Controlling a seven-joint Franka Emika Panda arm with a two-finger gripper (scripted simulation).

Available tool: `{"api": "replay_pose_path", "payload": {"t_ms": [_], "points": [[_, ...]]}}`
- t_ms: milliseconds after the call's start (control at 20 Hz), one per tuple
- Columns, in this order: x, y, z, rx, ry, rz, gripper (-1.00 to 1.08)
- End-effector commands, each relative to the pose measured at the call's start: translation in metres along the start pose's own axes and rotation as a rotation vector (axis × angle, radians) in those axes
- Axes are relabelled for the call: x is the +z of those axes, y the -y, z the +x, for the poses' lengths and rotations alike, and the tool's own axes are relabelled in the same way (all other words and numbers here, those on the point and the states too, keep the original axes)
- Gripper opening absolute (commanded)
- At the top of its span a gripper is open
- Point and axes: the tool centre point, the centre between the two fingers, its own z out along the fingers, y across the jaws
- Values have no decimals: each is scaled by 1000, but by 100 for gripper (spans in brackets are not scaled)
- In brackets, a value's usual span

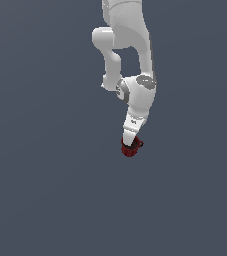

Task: Pick up the object and move it to a goal position.

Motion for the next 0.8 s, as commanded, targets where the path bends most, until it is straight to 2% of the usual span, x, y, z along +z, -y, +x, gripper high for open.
{"api": "replay_pose_path", "payload": {"t_ms": [0, 400, 750], "points": [[0, 0, 0, -1, 0, 1, -100], [-6, -5, -2, 0, 0, 0, -100], [-36, -28, -11, -1, -1, 1, -100]]}}
